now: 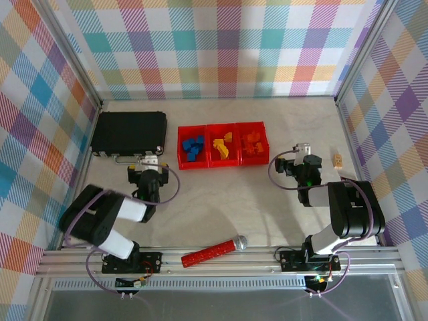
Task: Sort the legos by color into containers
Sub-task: Reset both arms
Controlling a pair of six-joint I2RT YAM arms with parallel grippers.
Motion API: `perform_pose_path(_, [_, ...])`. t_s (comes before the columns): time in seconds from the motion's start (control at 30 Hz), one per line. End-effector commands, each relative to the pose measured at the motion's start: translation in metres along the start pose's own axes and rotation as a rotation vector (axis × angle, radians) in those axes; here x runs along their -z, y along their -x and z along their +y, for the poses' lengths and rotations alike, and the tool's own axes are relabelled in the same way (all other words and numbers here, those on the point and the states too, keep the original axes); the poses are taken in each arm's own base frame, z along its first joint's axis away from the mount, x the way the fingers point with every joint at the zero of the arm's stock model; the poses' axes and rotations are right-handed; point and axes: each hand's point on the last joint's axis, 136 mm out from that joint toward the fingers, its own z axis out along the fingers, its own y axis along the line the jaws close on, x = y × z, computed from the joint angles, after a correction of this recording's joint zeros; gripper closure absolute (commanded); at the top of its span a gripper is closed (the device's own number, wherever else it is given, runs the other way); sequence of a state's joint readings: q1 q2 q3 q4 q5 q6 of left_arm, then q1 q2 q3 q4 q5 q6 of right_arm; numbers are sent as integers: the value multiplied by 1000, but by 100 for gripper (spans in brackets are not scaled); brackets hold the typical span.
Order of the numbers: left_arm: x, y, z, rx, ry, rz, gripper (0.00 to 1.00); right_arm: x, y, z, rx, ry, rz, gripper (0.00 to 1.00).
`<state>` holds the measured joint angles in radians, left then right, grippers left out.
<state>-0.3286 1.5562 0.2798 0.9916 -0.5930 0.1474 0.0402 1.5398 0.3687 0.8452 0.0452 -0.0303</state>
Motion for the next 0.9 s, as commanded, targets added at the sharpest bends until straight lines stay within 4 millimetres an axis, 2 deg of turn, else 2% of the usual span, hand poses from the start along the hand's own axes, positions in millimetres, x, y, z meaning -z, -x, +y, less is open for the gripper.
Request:
perform_pose_path(0.0, [-4, 29, 12, 117, -32, -83, 1, -1, 18, -1, -21, -7, -52, 1])
perform_pose_path(0.07, [-17, 17, 20, 216, -105, -109, 1, -1, 18, -1, -21, -9, -50, 1])
perform_pose_path(0.1, [-21, 21, 23, 236, -113, -114, 1, -2, 18, -1, -19, -9, -50, 1])
perform_pose_path(0.13, [-24, 8, 14, 213, -163, 11, 0, -1, 18, -1, -19, -10, -50, 1])
perform_pose_path(0.2, [-39, 16, -4, 172, -248, 25, 1, -1, 18, -1, -19, -11, -51, 1])
perform_pose_path(0.23, [-37, 10, -2, 182, -256, 77, 1, -1, 18, -1, -20, -11, -52, 1])
perform_pose_path(0.3, [-41, 14, 6, 202, -204, 48, 1, -2, 18, -1, -22, -10, -47, 1])
perform_pose_path(0.87, [-41, 13, 6, 200, -198, 58, 1, -3, 18, -1, -30, 0, -39, 1])
